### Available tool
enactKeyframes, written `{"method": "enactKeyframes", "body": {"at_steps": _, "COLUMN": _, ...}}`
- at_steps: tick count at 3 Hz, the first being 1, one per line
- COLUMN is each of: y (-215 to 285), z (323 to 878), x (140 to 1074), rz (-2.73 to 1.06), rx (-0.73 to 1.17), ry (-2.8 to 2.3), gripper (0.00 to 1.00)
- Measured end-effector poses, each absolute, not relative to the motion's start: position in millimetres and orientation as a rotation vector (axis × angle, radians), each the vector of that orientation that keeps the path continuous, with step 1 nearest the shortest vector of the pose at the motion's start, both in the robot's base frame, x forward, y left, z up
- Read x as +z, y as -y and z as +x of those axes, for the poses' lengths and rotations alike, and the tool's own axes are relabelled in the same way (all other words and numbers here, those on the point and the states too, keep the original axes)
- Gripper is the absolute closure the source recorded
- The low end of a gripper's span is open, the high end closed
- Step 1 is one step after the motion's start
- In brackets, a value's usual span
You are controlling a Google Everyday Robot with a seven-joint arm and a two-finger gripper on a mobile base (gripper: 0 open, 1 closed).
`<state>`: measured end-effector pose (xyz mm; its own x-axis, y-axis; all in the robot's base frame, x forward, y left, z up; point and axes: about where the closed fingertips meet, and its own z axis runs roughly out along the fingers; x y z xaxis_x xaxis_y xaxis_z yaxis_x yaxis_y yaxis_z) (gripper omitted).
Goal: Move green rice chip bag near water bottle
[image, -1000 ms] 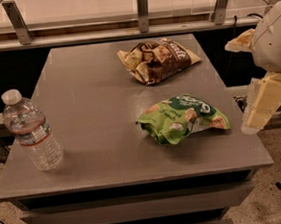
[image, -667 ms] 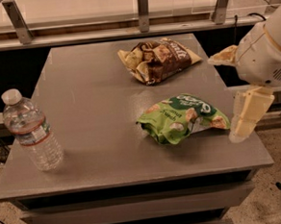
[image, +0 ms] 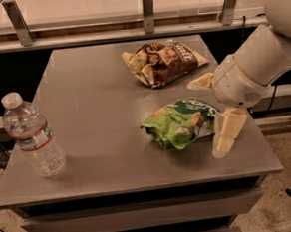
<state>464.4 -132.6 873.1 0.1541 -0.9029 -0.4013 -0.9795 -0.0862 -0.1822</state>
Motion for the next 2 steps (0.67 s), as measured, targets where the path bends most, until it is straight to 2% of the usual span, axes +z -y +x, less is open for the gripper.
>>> {"method": "enactKeyframes", "body": {"at_steps": 1, "y": 126.8, "z": 475.0, "x": 852.9, "rz": -2.028, "rx": 0.257, "ry": -1.796, "gripper": 0.0}}
{"method": "enactKeyframes", "body": {"at_steps": 2, "y": 123.4, "z": 481.6, "x": 841.4, "rz": -2.024, "rx": 0.242, "ry": -1.795, "gripper": 0.19}}
